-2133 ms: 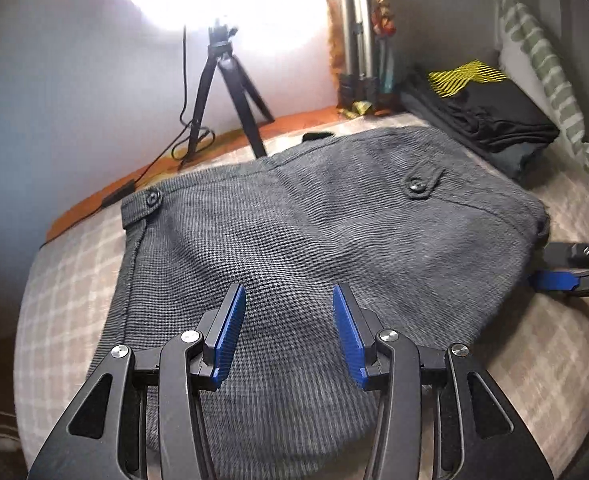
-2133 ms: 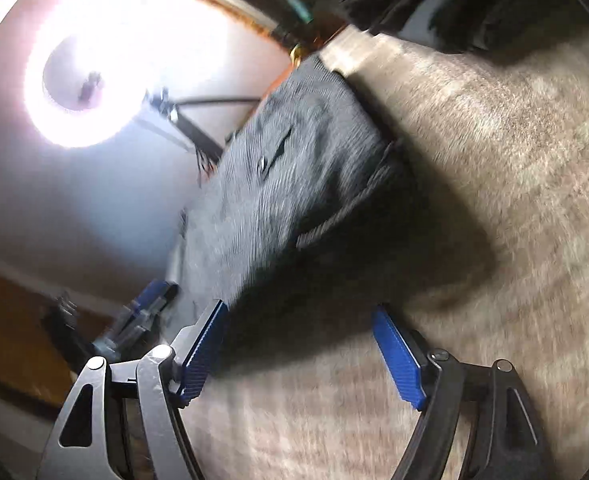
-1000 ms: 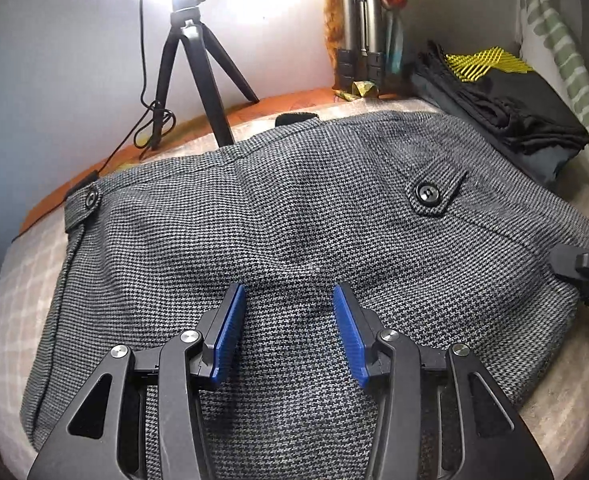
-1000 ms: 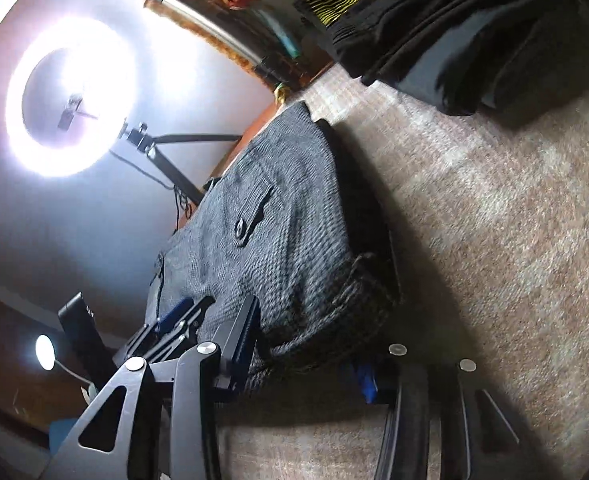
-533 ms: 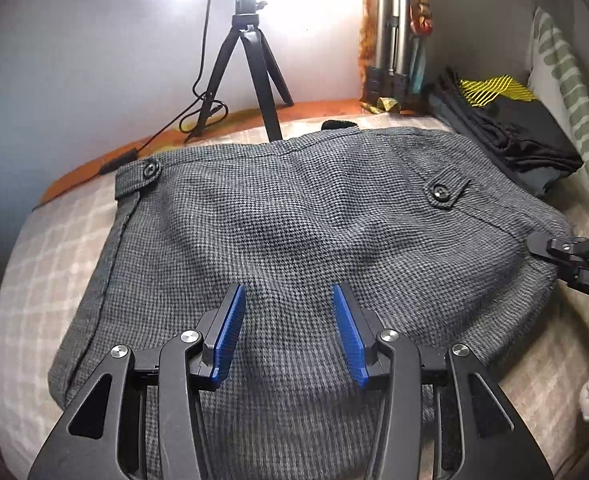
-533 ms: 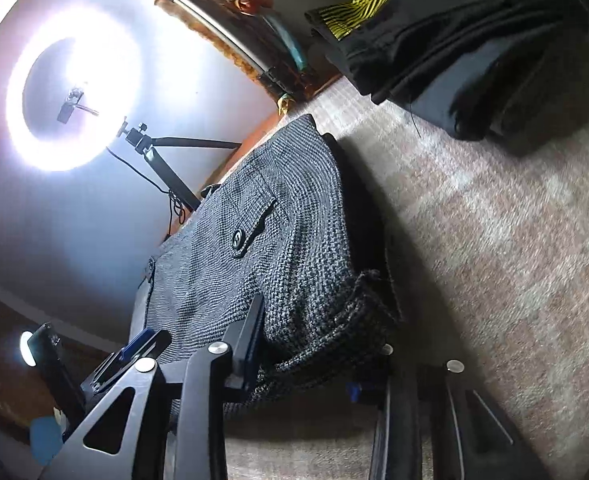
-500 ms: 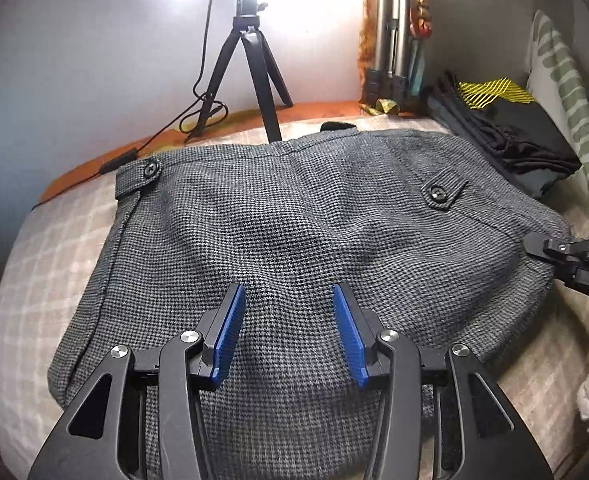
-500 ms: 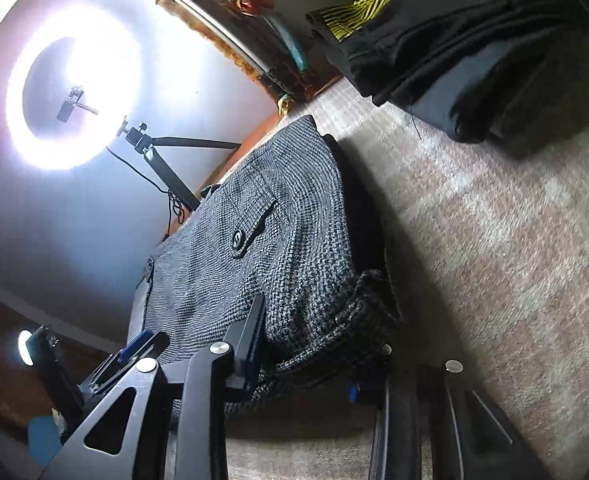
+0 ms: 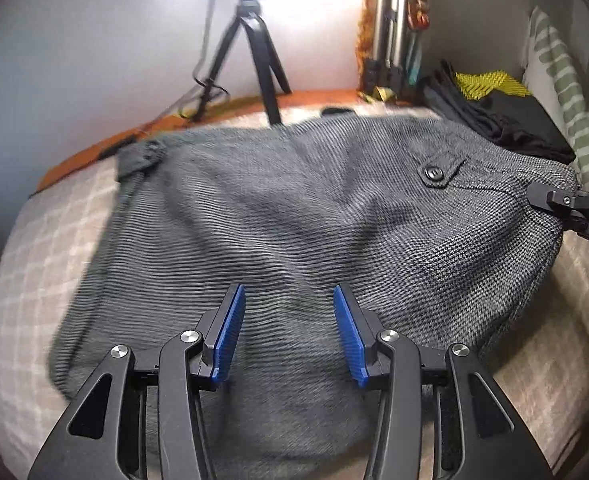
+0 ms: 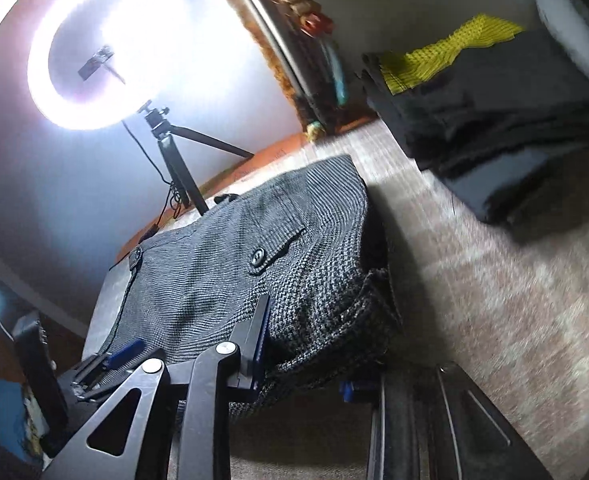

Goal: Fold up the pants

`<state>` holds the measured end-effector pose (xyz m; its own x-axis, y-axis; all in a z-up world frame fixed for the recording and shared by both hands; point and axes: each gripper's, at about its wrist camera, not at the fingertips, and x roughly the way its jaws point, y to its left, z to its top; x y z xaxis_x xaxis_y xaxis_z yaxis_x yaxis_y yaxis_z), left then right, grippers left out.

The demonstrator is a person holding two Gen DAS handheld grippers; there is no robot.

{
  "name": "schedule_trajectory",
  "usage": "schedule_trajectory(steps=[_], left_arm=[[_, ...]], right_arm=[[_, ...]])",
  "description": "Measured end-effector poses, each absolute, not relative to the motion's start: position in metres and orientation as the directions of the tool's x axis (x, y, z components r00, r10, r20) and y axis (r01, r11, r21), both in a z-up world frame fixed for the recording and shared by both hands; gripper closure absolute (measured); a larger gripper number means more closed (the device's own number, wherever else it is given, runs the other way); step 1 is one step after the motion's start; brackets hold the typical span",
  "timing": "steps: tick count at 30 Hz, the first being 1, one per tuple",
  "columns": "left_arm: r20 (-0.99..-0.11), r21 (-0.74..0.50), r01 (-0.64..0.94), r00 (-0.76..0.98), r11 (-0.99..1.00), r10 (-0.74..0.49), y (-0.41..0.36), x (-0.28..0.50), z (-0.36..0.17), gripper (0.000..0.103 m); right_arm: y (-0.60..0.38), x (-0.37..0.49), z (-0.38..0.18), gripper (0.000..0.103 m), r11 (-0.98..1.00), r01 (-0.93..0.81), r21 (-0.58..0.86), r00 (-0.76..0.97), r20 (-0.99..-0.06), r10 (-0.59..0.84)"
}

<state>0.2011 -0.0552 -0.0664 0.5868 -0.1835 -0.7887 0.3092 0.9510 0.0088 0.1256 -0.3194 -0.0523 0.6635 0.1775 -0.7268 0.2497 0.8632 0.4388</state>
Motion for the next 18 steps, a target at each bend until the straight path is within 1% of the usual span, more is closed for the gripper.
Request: schedule_trajectory(steps=[3,7,11,13,16,18], left_arm=[[-0.781,0.003,0.274,0.601,0.962,-0.169,-0.031,0.193,-0.059,0.058],[-0.789,-0.028,0.219,0.594,0.975,-0.156,0.009,0.177,-0.061,0.058],[-0.814,-0.043,0.187,0.563,0.981,-0.143,0.040,0.172,-0.077,0.058],[-0.832,-0.068,0.197,0.530,0.978,-0.165,0.048,0.172,-0.088,0.059],[-0.821,-0.082,0.201,0.542,0.976,-0.181,0.052,0.167,-0.077,0.059],[-0.796,-0.099,0.183,0.576,0.978,-0.188,0.061,0.163,-0.061,0.058]], right_arm=[[-0.313,0.127,-0.043,0.076,0.891,0.228,0.393,0.667,-0.730,0.151],[-0.300,0.129,-0.029,0.076,0.925,0.194,0.326,0.671,-0.732,0.117],[-0.286,0.134,-0.015,0.076,0.948,0.161,0.276,0.680,-0.727,0.096],[-0.278,0.137,-0.008,0.076,0.956,0.145,0.257,0.686,-0.722,0.090],[-0.264,0.141,0.003,0.076,0.968,0.115,0.225,0.695,-0.714,0.083],[-0.251,0.145,0.011,0.077,0.976,0.090,0.197,0.701,-0.709,0.078]])
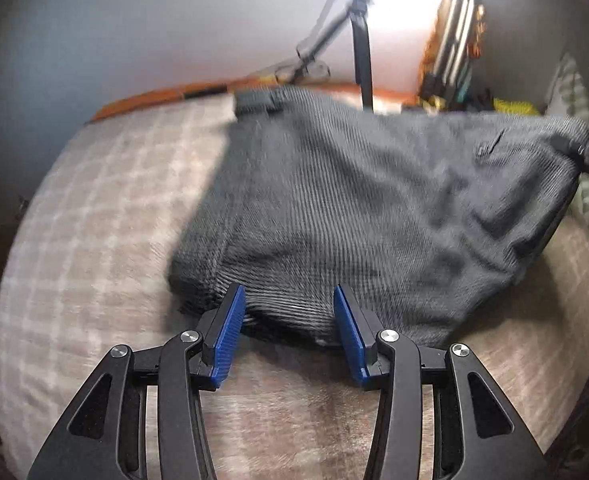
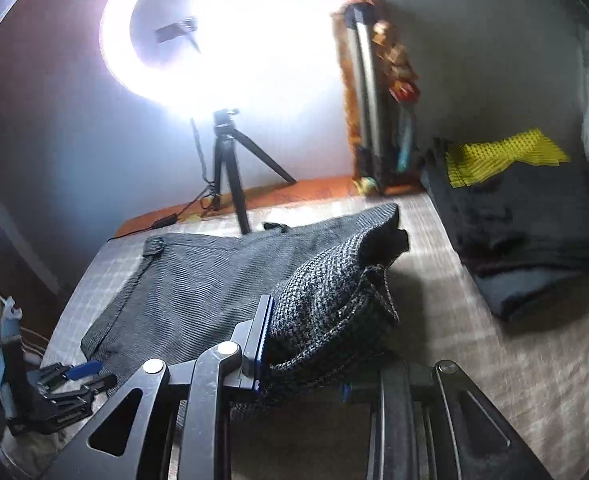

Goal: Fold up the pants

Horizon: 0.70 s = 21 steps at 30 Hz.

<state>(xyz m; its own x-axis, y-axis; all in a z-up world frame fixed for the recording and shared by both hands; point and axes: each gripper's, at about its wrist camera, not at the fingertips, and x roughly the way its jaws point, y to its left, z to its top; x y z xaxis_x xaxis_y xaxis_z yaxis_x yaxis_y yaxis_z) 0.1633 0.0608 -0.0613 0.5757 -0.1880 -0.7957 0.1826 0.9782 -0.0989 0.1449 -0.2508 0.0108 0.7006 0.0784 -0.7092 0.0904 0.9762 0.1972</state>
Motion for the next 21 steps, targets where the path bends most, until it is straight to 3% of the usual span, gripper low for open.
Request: schedule_trajectory(steps=[12,21], left_arm=[[-0.714,-0.224,-0.042,0.687,0.974,-0.135,0.149,0.162,-0.024,0.058],[-0.707,-0.236,-0.123,0.702,0.964,-0.084,0.189,0.150,-0.024,0.058]], right_arm=[[-0.134,0.165,0.036,0.077,0.988,-0.148,-0.043,0.736,-0.672,0.081],[-0.020,0.182,0.004,0.079,0.914,-0.357,-0.193,0.694,-0.709,0.121]])
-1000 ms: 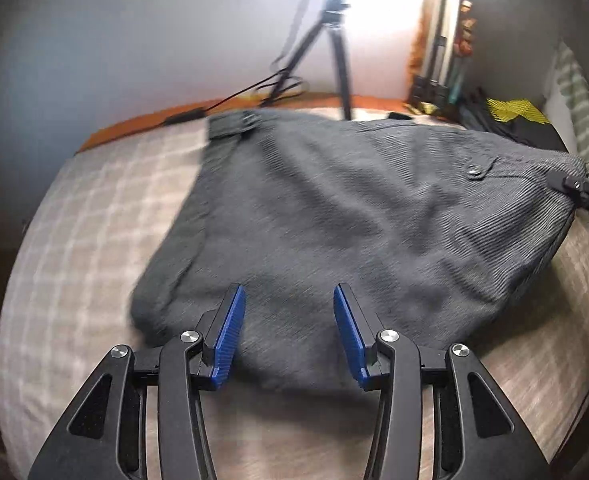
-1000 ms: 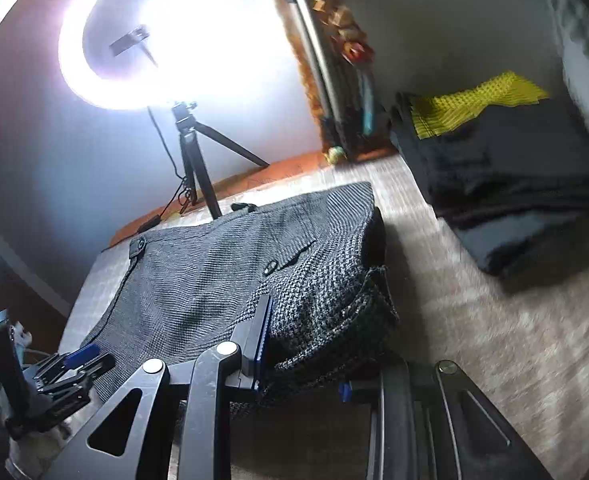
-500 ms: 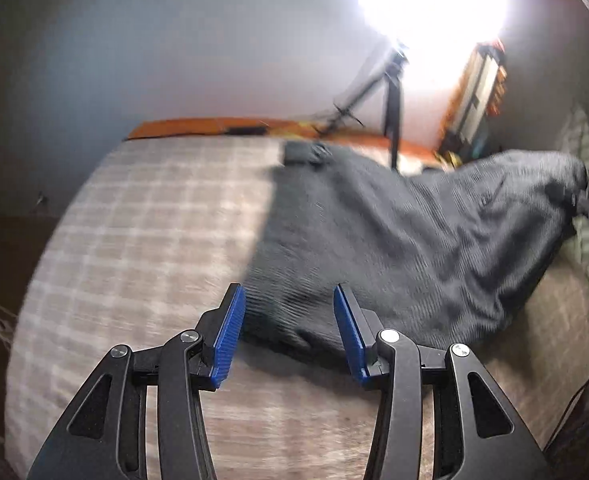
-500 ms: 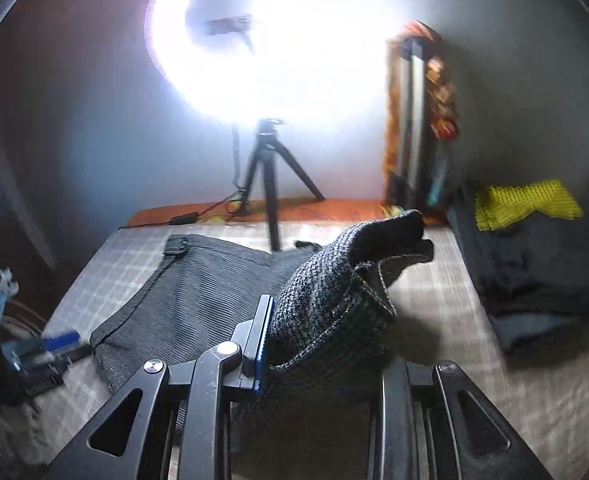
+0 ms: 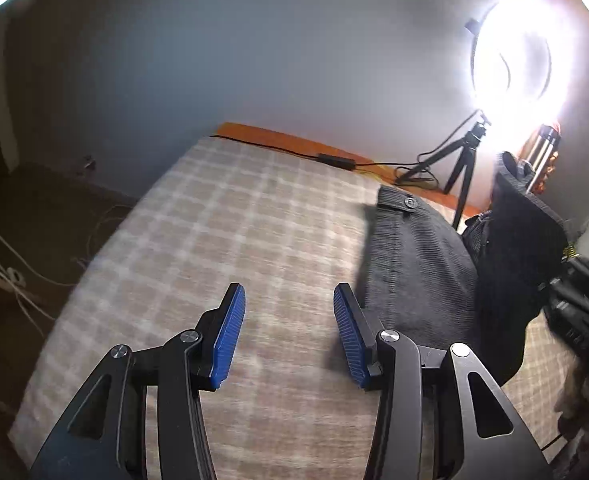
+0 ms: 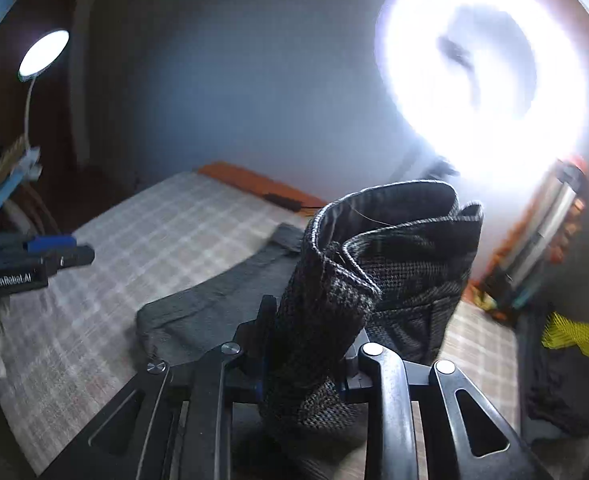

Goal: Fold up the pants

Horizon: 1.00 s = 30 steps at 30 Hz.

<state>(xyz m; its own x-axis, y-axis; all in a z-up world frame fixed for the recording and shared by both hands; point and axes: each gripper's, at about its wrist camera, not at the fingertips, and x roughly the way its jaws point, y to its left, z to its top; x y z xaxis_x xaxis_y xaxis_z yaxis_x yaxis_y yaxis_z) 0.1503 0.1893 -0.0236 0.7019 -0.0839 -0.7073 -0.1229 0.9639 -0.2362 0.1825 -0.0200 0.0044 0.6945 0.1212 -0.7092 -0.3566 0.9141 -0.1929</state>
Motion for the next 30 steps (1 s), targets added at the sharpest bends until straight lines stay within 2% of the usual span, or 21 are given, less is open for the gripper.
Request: schedule_trajectory(steps=[8,9,16,17,20,21,24,27,30], left_arm=[[-0.707,-0.244,-0.160,0.705,0.956,-0.062,0.209,0.144,-0.025,0.058],[-0.705,-0.246,-0.162,0.706,0.956,-0.062,0.210,0.144,-0.025,0.058],[-0.701,-0.237,-0.161,0.711,0.958,-0.054,0.208,0.146,-0.022,0.058],[-0.700,-0.234,-0.158,0.712,0.959,-0.053,0.207,0.146,-0.021,0.058],[-0.699,-0.231,-0.149,0.713,0.962,-0.057,0.202,0.145,-0.019,0.058],[-0.698,-0.230,-0.146,0.714,0.962,-0.059,0.201,0.145,-0.018,0.058],[-0.695,-0.234,-0.124,0.715,0.964,-0.076,0.193,0.145,-0.016,0.058],[-0.695,-0.256,-0.082,0.708,0.963,-0.124,0.179,0.147,-0.015,0.058],[-0.698,-0.260,-0.028,0.697,0.965,-0.168,0.156,0.149,-0.015,0.056]], right_arm=[[0.052,0.187,-0.044,0.084,0.834,-0.493,-0.248,0.616,-0.777,0.133],[0.058,0.188,-0.049,0.087,0.826,-0.506,-0.248,0.606,-0.784,0.136],[0.073,0.195,-0.062,0.087,0.824,-0.531,-0.198,0.573,-0.800,0.177],[0.070,0.196,-0.061,0.086,0.829,-0.533,-0.169,0.564,-0.801,0.200],[0.046,0.201,-0.050,0.073,0.837,-0.547,0.007,0.513,-0.788,0.341],[0.035,0.201,-0.043,0.066,0.835,-0.545,0.080,0.501,-0.767,0.401],[-0.003,0.199,-0.026,0.056,0.841,-0.492,0.224,0.521,-0.698,0.491],[-0.050,0.197,-0.019,0.049,0.850,-0.407,0.334,0.551,-0.653,0.520],[-0.096,0.193,-0.024,0.048,0.873,-0.301,0.385,0.571,-0.660,0.488]])
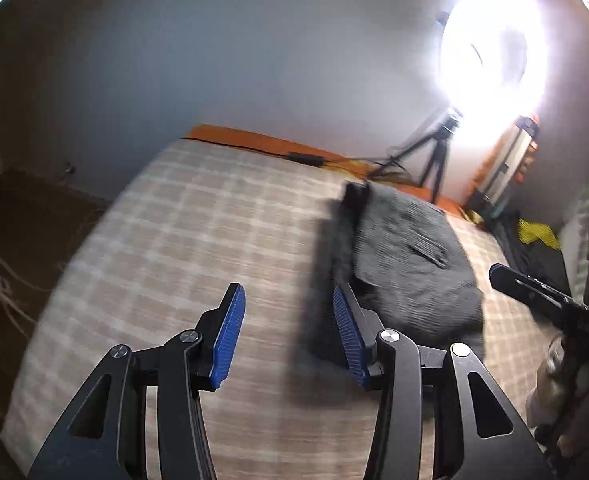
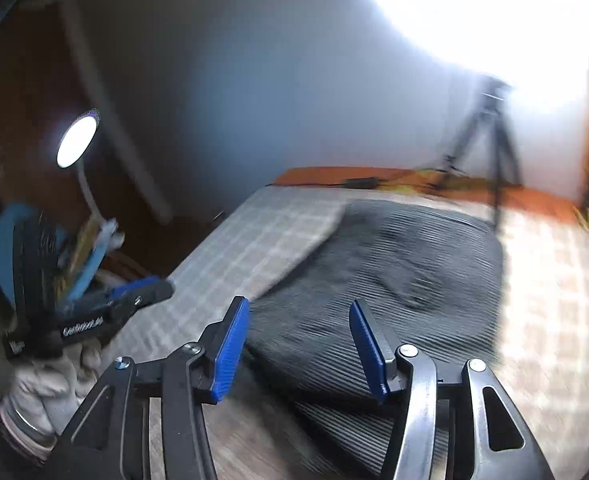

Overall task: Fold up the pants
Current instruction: 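Position both open tools at the folded edge of the grey trousers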

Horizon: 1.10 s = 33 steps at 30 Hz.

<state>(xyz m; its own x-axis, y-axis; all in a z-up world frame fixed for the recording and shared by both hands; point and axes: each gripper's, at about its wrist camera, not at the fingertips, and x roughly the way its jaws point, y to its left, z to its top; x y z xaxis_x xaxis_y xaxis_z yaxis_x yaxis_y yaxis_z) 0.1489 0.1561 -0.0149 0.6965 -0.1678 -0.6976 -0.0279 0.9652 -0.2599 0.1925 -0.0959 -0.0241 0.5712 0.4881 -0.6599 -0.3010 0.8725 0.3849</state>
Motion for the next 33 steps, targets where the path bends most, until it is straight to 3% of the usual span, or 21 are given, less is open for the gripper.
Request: schedule_trajectory(steps=[6,11,16,18,19,20,21,24,28,29,31,33], left_arm=[[-0.705,-0.213,0.048,0.684,0.976,-0.187,0.111,0.159,-0.016,0.053],[-0.711,-0.128,0.083,0.687,0.988,-0.150,0.082,0.169,-0.019,0.053],[-0.735,-0.096,0.069,0.668,0.993,-0.118,0.071,0.181,-0.031,0.053],[-0.740,-0.084,0.059,0.665,0.995,-0.102,0.070,0.186,-0.036,0.053],[-0.741,-0.082,0.056,0.664,0.995,-0.098,0.070,0.187,-0.038,0.053],[-0.742,-0.081,0.054,0.664,0.995,-0.096,0.069,0.188,-0.039,0.053],[-0.739,-0.080,0.056,0.667,0.995,-0.097,0.068,0.188,-0.039,0.053],[-0.736,-0.043,0.074,0.672,0.996,-0.082,0.065,0.188,-0.042,0.053],[-0.754,0.088,0.092,0.657,0.992,0.006,0.061,0.198,-0.065,0.050],[-0.770,0.107,0.072,0.637,0.992,0.037,0.065,0.204,-0.075,0.045],[-0.776,0.055,0.049,0.631,0.997,0.012,0.074,0.209,-0.082,0.033],[-0.779,0.037,0.028,0.627,0.999,0.011,0.080,0.213,-0.080,0.032]], right_arm=[[-0.159,0.169,-0.055,0.046,0.877,-0.160,0.454,0.521,-0.715,0.466],[-0.159,0.144,-0.072,0.046,0.873,-0.194,0.448,0.476,-0.735,0.483],[-0.128,0.133,-0.068,0.046,0.885,-0.355,0.301,0.498,-0.740,0.452],[-0.110,0.129,-0.066,0.047,0.889,-0.424,0.172,0.529,-0.750,0.397],[-0.104,0.125,-0.068,0.048,0.893,-0.433,0.125,0.543,-0.754,0.369],[-0.098,0.126,-0.072,0.059,0.898,-0.435,0.064,0.557,-0.764,0.324],[-0.094,0.129,-0.078,0.082,0.901,-0.434,0.027,0.559,-0.776,0.292],[-0.094,0.132,-0.087,0.097,0.903,-0.427,0.040,0.537,-0.792,0.289],[-0.094,0.132,-0.090,0.099,0.883,-0.465,0.061,0.497,-0.807,0.318],[-0.094,0.132,-0.091,0.099,0.875,-0.479,0.063,0.488,-0.810,0.326],[-0.092,0.130,-0.095,0.099,0.869,-0.492,0.054,0.481,-0.815,0.323],[-0.092,0.132,-0.094,0.099,0.868,-0.492,0.066,0.475,-0.815,0.331]])
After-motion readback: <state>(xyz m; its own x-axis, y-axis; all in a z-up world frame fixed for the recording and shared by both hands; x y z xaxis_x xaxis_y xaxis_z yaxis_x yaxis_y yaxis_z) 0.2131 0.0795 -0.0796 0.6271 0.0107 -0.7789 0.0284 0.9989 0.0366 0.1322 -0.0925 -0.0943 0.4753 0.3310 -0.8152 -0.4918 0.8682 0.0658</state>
